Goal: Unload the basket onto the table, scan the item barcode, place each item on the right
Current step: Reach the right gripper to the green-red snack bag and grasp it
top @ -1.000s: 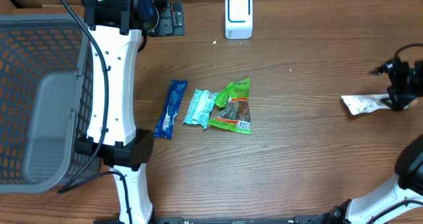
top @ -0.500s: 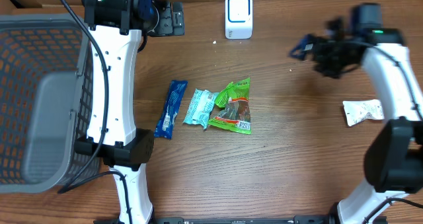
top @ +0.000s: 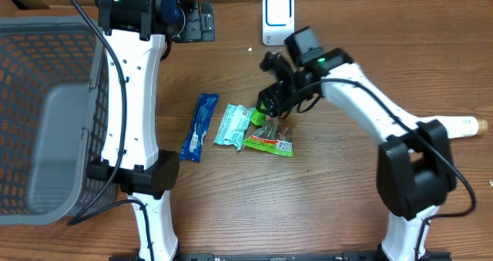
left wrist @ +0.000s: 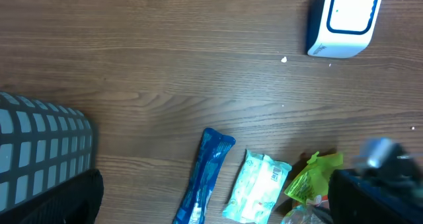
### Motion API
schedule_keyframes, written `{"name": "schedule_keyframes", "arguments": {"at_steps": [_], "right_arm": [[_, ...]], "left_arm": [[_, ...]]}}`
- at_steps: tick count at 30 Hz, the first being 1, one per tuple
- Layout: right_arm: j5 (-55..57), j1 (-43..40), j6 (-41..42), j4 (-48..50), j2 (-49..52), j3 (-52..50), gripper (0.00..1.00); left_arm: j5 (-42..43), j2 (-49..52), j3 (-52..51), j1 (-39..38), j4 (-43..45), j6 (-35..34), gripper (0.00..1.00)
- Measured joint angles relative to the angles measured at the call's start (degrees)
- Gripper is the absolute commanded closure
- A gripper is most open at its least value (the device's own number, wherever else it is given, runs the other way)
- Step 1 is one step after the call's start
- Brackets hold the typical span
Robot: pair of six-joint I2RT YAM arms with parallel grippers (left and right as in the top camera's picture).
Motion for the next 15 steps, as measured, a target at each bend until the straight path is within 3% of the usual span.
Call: {"name": "schedule_keyframes", "arguments": {"at_steps": [4, 9, 12, 15], "right_arm": [[2.5, 1.4, -3.6, 0.8, 1.8, -0.1, 0.51], [6.1, 1.4, -5.3, 0.9, 4.0, -0.1, 0.51], [9.2, 1.4, -3.7, 2.1, 4.5, -0.5, 0.51], [13.5, 1.2, 0.9, 2.6, 4.5, -0.8, 0.43]], "left_arm": [[0.0, 0.0, 0.0, 0.0, 0.0, 0.0, 0.00], [0.0, 0.0, 0.0, 0.0, 0.0, 0.0, 0.01], [0.0, 0.0, 0.0, 0.0, 0.0, 0.0, 0.00], [0.0, 0.0, 0.0, 0.0, 0.0, 0.0, 0.00]]}}
